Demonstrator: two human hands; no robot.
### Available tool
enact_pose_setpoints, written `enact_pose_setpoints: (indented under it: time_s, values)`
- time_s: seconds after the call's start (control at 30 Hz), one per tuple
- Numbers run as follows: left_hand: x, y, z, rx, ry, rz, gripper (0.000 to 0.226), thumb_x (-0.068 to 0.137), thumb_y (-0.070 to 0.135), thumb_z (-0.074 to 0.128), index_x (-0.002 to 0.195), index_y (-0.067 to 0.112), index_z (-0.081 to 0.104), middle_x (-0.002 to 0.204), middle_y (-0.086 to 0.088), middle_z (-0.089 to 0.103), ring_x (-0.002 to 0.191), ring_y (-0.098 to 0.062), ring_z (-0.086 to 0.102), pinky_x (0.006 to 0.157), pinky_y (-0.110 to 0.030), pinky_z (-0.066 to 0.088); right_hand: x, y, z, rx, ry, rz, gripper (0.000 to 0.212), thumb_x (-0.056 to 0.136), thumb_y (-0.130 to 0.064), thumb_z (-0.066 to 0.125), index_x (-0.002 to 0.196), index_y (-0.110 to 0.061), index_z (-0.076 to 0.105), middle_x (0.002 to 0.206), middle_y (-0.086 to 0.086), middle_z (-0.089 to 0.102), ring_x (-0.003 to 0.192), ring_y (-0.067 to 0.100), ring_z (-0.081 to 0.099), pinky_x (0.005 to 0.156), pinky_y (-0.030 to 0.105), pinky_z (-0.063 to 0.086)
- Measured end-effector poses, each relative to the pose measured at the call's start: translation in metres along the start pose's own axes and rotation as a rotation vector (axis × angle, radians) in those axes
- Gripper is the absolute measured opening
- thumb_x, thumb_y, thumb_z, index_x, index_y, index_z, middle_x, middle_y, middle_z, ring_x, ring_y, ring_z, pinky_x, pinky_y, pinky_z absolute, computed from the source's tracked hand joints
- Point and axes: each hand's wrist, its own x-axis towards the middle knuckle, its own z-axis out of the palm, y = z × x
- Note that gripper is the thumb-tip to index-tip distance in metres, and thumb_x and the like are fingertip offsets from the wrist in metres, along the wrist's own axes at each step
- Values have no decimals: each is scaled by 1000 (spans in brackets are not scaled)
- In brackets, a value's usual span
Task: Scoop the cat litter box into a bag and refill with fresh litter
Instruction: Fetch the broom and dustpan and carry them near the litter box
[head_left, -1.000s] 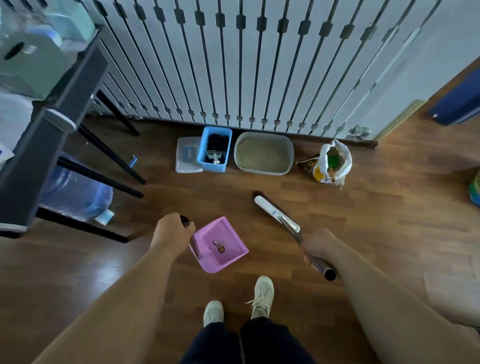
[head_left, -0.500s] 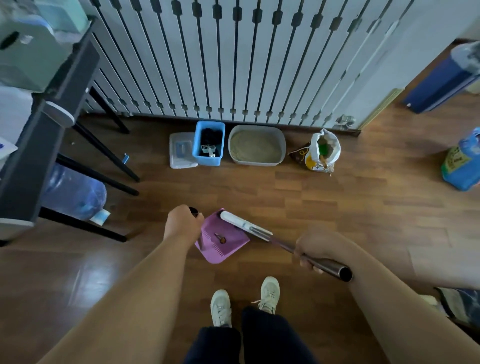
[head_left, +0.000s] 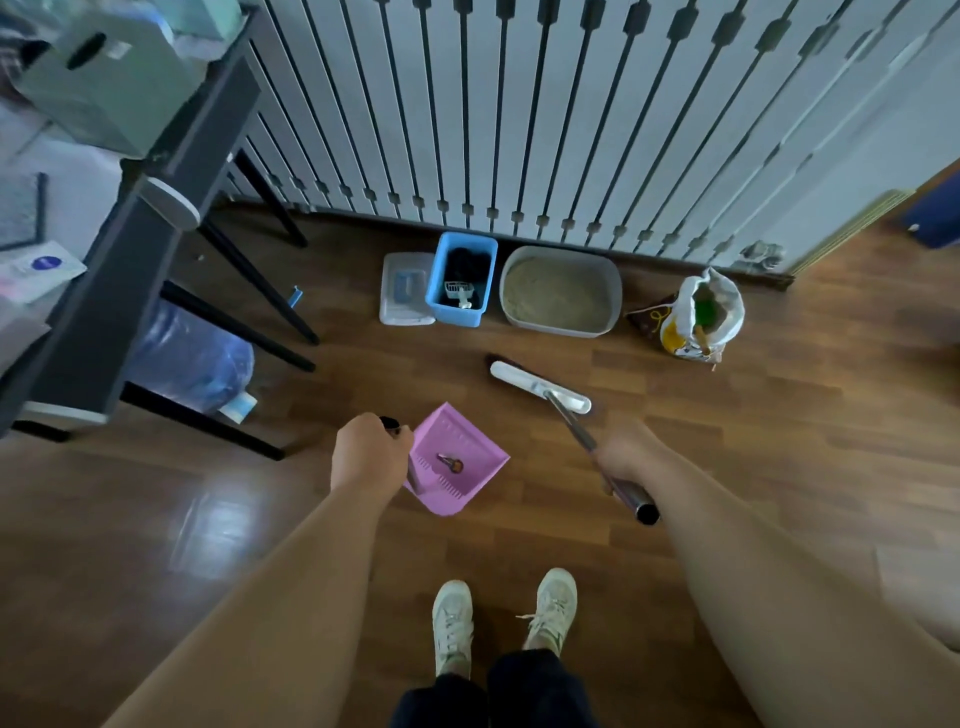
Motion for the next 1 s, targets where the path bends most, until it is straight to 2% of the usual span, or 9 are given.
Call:
enact_pose_setpoints:
  time_s: [0.1, 0.2, 0.3, 0.37, 0.47, 0.63, 0.8, 0.9, 1.0]
  values:
    - [2, 8, -3, -8, -18, -6, 22, 96, 26, 56, 92, 5, 61, 80, -4, 58, 71, -19, 54, 62, -29, 42, -16, 10, 14, -58, -104, 6, 17, 95, -9, 45, 92, 2, 58, 39, 2, 58, 30, 12, 55, 35, 16, 38]
    - [4, 13, -9, -45, -49, -4, 20, 95, 24, 56, 93, 5, 60, 83, -5, 57, 75, -21, 52, 66, -29, 40, -40, 15, 19, -101, -196, -18, 25, 93, -9, 45, 81, 0, 65, 43, 0, 60, 44, 14, 59, 54, 23, 49]
    - [4, 17, -14, -52, -63, -13, 18, 94, 21, 56, 88, 5, 60, 75, -3, 56, 66, -18, 51, 63, -29, 39, -58, 14, 12, -98, -204, -33, 24, 92, -9, 48, 87, 2, 68, 47, 1, 62, 43, 13, 58, 58, 26, 49]
    - [4, 21, -18, -65, -60, -15, 16, 93, 20, 56, 84, 7, 57, 70, -1, 54, 61, -14, 48, 61, -29, 38, -69, 13, 6, -71, -187, -30, 23, 92, -8, 50, 94, 4, 69, 52, 4, 63, 41, 14, 57, 57, 28, 48]
    - [3, 34, -22, -77, -61, 23, 16, 93, 21, 56, 86, 6, 57, 79, -5, 57, 73, -21, 53, 65, -30, 40, -77, 15, -1, -62, -158, -44, 26, 93, -9, 49, 99, 6, 69, 57, 7, 62, 42, 14, 55, 54, 26, 45]
    - [2, 66, -18, -42, -57, 47, 18, 94, 24, 57, 91, 7, 59, 85, -8, 61, 77, -23, 58, 64, -32, 44, -47, 17, -17, -59, -56, -52, 19, 89, -8, 51, 78, -5, 65, 43, -3, 60, 50, 10, 64, 58, 26, 53]
    - [6, 95, -5, -6, -21, 52, 27, 93, 22, 58, 70, 12, 48, 70, -1, 53, 65, -15, 49, 58, -27, 37, -1, 29, -43, 28, 54, -81, 15, 89, -9, 52, 74, -7, 54, 59, 2, 60, 41, 10, 55, 33, 16, 36]
    - [12, 117, 8, -12, 0, 23, 22, 92, 22, 59, 75, 10, 52, 67, 1, 52, 63, -14, 50, 54, -26, 37, 32, 42, -62, 52, 75, -85, 7, 89, -9, 52, 89, -7, 59, 69, 4, 58, 53, 13, 55, 40, 20, 38]
    - [17, 138, 20, -19, -10, -1, 21, 92, 24, 60, 77, 10, 55, 71, -4, 60, 67, -18, 59, 57, -29, 48, 60, 57, -80, 35, 87, -71, 9, 89, -7, 50, 89, -9, 58, 69, 3, 56, 55, 14, 53, 42, 23, 35]
